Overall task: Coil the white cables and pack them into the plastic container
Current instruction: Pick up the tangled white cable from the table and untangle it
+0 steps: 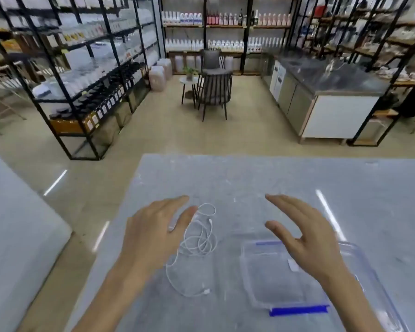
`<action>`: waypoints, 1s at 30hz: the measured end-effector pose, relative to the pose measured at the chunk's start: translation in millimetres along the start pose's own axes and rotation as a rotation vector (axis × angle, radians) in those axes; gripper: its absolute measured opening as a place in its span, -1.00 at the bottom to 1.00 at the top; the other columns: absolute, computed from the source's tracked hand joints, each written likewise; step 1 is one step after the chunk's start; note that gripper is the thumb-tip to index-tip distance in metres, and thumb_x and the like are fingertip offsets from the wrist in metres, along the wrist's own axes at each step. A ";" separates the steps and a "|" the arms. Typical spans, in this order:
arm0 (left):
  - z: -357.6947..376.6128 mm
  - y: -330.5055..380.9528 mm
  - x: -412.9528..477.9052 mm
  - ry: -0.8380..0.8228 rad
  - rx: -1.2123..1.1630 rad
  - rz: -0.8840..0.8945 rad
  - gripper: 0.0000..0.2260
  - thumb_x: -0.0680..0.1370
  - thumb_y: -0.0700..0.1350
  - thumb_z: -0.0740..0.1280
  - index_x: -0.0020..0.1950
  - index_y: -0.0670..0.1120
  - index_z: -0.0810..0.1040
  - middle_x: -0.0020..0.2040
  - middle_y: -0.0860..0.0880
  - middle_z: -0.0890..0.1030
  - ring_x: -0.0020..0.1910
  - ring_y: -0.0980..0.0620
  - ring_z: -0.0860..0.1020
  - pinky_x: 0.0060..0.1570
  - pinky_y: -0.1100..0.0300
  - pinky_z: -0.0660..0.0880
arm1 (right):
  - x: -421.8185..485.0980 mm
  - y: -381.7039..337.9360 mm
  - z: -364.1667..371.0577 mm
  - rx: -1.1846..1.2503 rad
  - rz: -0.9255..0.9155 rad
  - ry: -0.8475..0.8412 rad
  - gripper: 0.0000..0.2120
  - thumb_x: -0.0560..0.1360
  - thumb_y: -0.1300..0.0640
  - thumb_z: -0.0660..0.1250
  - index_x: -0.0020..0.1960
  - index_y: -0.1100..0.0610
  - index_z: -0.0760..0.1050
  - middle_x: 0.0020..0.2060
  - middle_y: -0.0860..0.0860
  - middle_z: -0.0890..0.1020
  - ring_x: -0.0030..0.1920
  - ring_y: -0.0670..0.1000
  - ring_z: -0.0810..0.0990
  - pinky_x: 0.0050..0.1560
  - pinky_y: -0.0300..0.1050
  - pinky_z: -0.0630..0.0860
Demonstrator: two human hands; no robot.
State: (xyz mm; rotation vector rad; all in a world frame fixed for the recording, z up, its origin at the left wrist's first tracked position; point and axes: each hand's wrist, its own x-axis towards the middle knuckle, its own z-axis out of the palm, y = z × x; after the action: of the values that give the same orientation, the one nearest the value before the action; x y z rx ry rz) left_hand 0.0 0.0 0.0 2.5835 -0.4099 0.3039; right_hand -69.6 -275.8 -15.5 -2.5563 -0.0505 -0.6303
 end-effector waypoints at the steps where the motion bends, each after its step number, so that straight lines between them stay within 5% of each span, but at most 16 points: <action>1: 12.7 -14.7 -16.1 -0.011 -0.048 -0.046 -0.49 0.50 0.36 0.02 0.19 0.17 0.62 0.13 0.16 0.68 0.09 0.05 0.65 0.03 0.11 0.56 | -15.8 2.6 16.5 0.042 0.042 -0.030 -0.52 0.48 -0.27 0.20 0.29 -0.07 0.54 0.20 -0.15 0.61 0.21 -0.07 0.57 0.20 -0.09 0.47; 7: 71.7 -86.2 -101.8 -0.289 -0.032 -0.308 -0.82 0.58 0.13 0.27 0.09 0.21 0.64 0.07 0.21 0.69 0.01 0.10 0.66 -0.03 0.19 0.48 | -96.0 7.9 77.6 0.052 0.252 -0.287 -0.58 0.47 -0.21 0.28 0.15 0.03 0.65 0.10 -0.08 0.68 0.14 0.01 0.64 0.15 0.00 0.53; 13: 94.8 -95.2 -105.3 -0.266 0.009 -0.307 -0.83 0.58 0.12 0.28 0.05 0.14 0.63 -0.03 0.14 0.71 -0.02 0.04 0.67 -0.07 0.14 0.52 | -90.9 3.3 99.4 0.010 0.175 -0.369 -0.58 0.51 -0.31 0.20 0.17 -0.11 0.62 0.10 -0.17 0.67 0.15 -0.12 0.59 0.13 -0.20 0.47; 17: 135.9 -96.4 -95.2 -0.368 -0.027 -0.522 -0.79 0.58 0.08 0.24 0.06 0.06 0.61 0.02 0.03 0.70 0.08 -0.11 0.62 0.01 0.09 0.54 | -82.1 4.6 162.1 0.035 0.099 -0.485 -0.81 0.55 -0.05 0.32 0.12 -0.11 0.63 0.08 -0.18 0.67 0.13 -0.08 0.60 0.05 -0.23 0.46; 23: 201.2 -88.1 -111.6 -0.452 -0.217 -0.788 -0.74 0.58 -0.04 0.24 0.02 -0.17 0.64 0.07 -0.19 0.68 0.11 -0.19 0.61 0.02 0.09 0.50 | -96.0 24.2 248.0 -0.002 0.141 -0.763 -0.74 0.53 0.12 0.27 0.18 0.04 0.61 0.18 0.00 0.61 0.25 0.06 0.51 0.19 -0.12 0.40; 27: 226.9 -80.8 -120.7 -0.393 -0.474 -0.915 -0.66 0.61 -0.08 0.23 -0.10 -0.32 0.65 -0.13 -0.31 0.70 -0.13 -0.25 0.68 -0.08 -0.04 0.61 | -103.4 32.0 259.7 0.077 0.263 -0.713 -0.81 0.50 0.17 0.32 0.06 0.09 0.66 0.06 0.02 0.67 0.15 0.04 0.56 0.15 -0.09 0.47; 30: 233.8 -70.9 -117.6 -0.319 -0.806 -1.029 -0.68 0.65 -0.10 0.23 -0.16 -0.28 0.59 -0.31 -0.24 0.62 -0.38 -0.16 0.59 -0.29 -0.03 0.62 | -102.0 27.3 251.0 0.423 0.524 -0.703 -0.88 0.46 0.26 0.42 -0.03 0.19 0.69 -0.11 0.09 0.72 -0.11 -0.01 0.63 -0.02 -0.20 0.51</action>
State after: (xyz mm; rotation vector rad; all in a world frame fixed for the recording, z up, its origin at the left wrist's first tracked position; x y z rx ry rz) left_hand -53.2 -33.7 -263.7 1.7216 0.5972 -0.5343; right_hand -49.6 -170.6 -265.9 -2.1178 0.2162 0.4414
